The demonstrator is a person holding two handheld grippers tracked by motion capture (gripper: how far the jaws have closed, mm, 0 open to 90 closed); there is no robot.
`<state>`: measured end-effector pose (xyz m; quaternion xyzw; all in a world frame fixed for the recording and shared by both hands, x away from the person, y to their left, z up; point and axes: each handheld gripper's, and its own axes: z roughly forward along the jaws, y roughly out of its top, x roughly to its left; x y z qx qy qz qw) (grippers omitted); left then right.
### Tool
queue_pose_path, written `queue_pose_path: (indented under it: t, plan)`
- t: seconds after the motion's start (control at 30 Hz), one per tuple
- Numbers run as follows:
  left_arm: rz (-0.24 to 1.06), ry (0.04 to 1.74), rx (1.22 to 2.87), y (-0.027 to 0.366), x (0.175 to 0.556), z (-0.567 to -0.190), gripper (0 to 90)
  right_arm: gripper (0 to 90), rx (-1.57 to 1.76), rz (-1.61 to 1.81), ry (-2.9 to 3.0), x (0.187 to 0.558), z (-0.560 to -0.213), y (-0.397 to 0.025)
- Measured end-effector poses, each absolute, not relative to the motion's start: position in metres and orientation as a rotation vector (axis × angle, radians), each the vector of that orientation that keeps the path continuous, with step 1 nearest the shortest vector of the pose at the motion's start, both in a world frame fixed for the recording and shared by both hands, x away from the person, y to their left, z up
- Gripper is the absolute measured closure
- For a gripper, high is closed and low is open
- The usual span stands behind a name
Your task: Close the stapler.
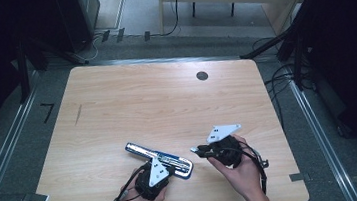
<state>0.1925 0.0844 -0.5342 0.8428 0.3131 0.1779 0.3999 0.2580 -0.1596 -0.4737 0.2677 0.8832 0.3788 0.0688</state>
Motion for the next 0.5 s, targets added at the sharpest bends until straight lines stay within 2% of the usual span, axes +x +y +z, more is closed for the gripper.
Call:
queue_pose_path:
  t: [0.5]
  plan:
    - [0.449,0.793,2.132,0.084,0.193,-0.534,90.0,79.7,0.722,1.113,2.707,0.253,-0.472,-0.130]
